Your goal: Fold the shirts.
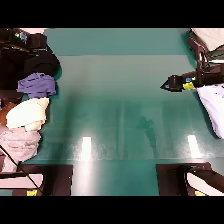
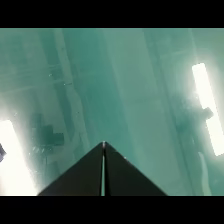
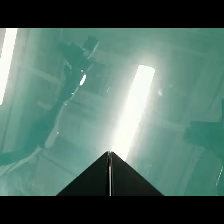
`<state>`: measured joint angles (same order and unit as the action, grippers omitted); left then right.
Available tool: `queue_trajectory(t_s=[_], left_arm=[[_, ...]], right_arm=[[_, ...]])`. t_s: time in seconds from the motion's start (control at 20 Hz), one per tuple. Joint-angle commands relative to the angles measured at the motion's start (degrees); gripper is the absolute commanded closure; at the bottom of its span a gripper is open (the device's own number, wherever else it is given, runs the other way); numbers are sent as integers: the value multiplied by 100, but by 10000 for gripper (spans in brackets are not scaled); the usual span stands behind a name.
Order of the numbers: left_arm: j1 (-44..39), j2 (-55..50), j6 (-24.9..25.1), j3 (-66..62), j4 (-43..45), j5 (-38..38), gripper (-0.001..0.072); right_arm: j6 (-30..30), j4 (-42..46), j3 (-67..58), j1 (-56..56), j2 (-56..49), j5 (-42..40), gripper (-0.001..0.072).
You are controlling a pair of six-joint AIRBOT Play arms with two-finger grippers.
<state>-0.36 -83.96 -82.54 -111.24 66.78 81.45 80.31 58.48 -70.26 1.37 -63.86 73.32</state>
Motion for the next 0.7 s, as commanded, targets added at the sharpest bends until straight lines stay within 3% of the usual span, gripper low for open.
queue_trajectory(t_s=[0.0, 0.5, 0.65], left_arm=[[4, 4, 0, 0, 2, -2, 682], [4, 4, 0, 0, 2, -4, 683], [4, 4, 9, 0, 28, -629, 682]], right_arm=[[4, -2, -4, 7, 2, 15, 692], [4, -2, -4, 7, 2, 13, 693], [4, -4, -4, 7, 2, 17, 693]])
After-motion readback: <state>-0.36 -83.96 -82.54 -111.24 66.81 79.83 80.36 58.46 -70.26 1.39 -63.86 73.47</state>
